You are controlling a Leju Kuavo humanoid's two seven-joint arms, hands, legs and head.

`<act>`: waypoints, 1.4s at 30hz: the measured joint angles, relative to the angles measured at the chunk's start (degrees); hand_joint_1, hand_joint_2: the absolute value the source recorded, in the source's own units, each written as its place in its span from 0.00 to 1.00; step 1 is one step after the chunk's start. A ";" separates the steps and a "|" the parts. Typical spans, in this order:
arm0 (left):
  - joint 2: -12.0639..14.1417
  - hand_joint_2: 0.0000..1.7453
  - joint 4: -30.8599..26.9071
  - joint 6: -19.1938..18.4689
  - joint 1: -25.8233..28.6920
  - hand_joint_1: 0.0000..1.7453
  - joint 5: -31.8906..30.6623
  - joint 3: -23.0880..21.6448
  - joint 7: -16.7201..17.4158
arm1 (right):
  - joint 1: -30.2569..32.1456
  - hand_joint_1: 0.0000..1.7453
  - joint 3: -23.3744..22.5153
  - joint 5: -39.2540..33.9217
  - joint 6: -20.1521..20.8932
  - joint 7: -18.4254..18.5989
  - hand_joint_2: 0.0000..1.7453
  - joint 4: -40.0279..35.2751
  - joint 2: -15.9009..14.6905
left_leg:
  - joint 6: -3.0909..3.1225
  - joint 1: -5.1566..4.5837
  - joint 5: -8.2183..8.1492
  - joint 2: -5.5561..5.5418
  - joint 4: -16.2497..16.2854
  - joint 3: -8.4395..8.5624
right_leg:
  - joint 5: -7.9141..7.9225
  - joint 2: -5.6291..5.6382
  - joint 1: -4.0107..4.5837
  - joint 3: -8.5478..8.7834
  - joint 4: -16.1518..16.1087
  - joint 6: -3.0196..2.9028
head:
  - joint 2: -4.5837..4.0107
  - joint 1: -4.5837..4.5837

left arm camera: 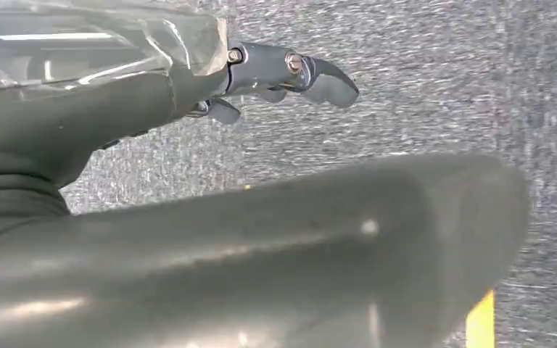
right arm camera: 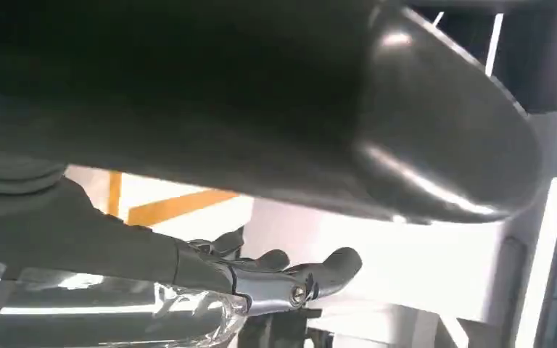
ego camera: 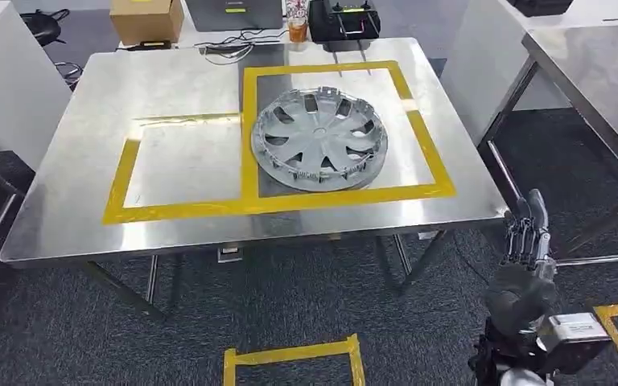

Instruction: Take the parts from the cabinet and place them on the table.

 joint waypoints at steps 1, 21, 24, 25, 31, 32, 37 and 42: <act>0.15 0.00 0.22 0.02 0.00 0.00 0.02 -0.02 -0.15 | 0.04 0.00 -0.05 0.00 -0.02 0.00 0.00 -0.15 0.02 | -0.36 -0.10 0.29 -0.04 0.63 -0.55 | -0.34 0.00 -0.27 3.50 -5.26 -0.01 | 0.00 0.07; 3.74 0.00 6.07 1.38 -1.12 0.00 1.96 -1.40 -3.67 | 4.49 0.00 -1.64 0.63 -1.03 3.26 0.00 -2.21 2.01 | -0.82 0.00 -8.69 -0.52 0.65 9.31 | 5.91 0.24 1.65 -3.26 -7.36 -4.06 | 0.00 -0.30; 4.00 0.00 7.04 1.73 -1.39 0.00 2.47 -1.64 -4.16 | 4.69 0.00 -2.17 0.50 -1.18 4.46 0.00 -2.17 2.14 | -0.87 -0.61 -7.99 -0.54 0.04 8.70 | 6.62 0.02 1.34 -3.27 -7.51 -3.37 | 0.00 -0.30; 4.87 0.00 9.72 2.64 -1.99 0.00 3.56 -1.70 -5.18 | 5.50 0.00 -3.94 0.15 -1.75 7.42 0.00 -0.65 2.56 | 0.73 -0.42 -5.10 0.11 -1.66 7.34 | 4.77 0.13 1.14 -4.74 -5.99 -2.99 | 0.00 -0.41; 6.03 0.00 14.81 5.26 -3.41 0.00 4.09 -1.73 -7.34 | 6.24 0.00 -10.00 1.26 -1.55 15.06 0.00 8.66 4.80 | 0.72 -0.49 -0.63 0.28 -1.33 1.80 | -1.07 0.10 0.58 -5.43 7.76 -1.19 | 0.00 -0.06; 6.27 0.00 15.74 5.62 -3.75 0.00 4.09 -1.73 -7.70 | 6.33 0.00 -11.22 2.01 -1.00 15.52 0.00 10.30 5.36 | 0.52 -0.44 -0.08 0.26 -1.07 0.90 | 0.68 0.08 0.42 -2.10 3.25 -0.59 | 0.00 -0.02; 7.76 0.00 20.81 7.13 -5.39 0.00 4.00 -1.68 -9.51 | 6.46 0.00 -17.53 6.03 1.29 16.79 0.00 16.81 8.66 | -1.22 -0.42 1.99 0.26 0.15 -0.83 | -0.57 0.25 1.15 4.31 -8.31 -2.69 | 0.00 0.11; 8.89 0.00 23.80 8.06 -6.06 0.00 3.65 -1.49 -10.27 | 5.54 0.00 -21.72 10.46 3.60 21.33 0.00 22.43 11.47 | -2.95 0.19 -8.65 -0.14 10.63 -4.02 | 2.32 0.02 0.66 1.73 -8.57 -4.89 | 0.00 -0.06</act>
